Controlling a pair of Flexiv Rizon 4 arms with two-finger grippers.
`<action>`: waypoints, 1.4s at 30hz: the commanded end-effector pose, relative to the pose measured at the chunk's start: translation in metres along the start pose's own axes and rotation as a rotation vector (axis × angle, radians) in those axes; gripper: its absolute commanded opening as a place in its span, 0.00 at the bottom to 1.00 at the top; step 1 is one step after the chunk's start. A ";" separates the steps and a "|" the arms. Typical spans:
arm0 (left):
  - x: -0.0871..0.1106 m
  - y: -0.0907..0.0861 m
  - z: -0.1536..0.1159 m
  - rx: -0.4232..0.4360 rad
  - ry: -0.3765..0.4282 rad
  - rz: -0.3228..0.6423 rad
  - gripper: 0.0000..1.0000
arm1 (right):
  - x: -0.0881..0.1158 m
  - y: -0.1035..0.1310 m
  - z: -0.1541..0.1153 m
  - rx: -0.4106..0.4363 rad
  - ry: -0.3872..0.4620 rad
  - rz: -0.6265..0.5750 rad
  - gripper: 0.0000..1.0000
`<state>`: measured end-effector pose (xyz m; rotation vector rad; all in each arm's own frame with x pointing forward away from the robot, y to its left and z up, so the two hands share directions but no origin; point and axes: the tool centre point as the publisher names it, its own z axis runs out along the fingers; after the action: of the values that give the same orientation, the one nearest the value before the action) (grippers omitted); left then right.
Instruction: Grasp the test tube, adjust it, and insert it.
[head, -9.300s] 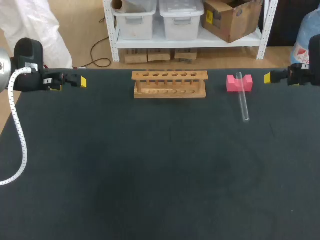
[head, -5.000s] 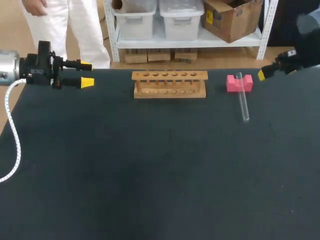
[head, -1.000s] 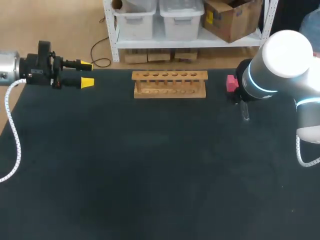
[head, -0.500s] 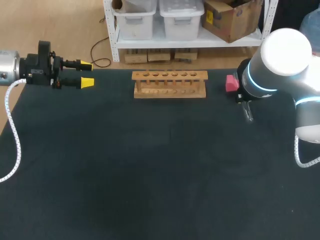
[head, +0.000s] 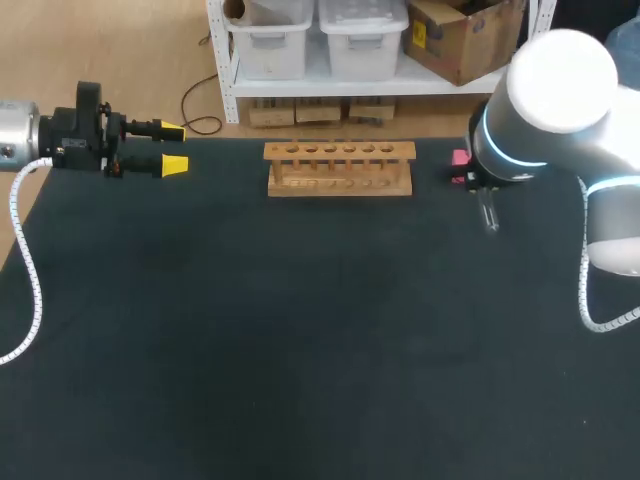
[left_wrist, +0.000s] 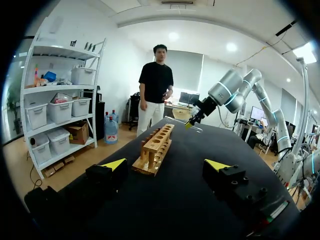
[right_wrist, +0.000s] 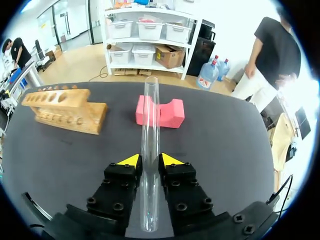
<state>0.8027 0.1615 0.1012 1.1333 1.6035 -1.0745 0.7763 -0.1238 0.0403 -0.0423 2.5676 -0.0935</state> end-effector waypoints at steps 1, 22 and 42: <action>0.001 0.000 0.000 0.000 -0.003 0.003 1.00 | 0.001 0.008 -0.035 0.014 -0.003 -0.001 0.00; 0.001 0.000 0.000 0.000 -0.003 0.003 1.00 | -0.044 0.089 -0.057 -0.108 -0.032 -0.128 0.00; 0.001 0.000 0.000 0.000 -0.003 0.003 1.00 | -0.047 0.124 -0.041 -0.163 0.004 -0.140 0.00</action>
<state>0.8027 0.1615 0.1012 1.1333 1.6035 -1.0746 0.7937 0.0029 0.0899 -0.2827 2.5614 0.0681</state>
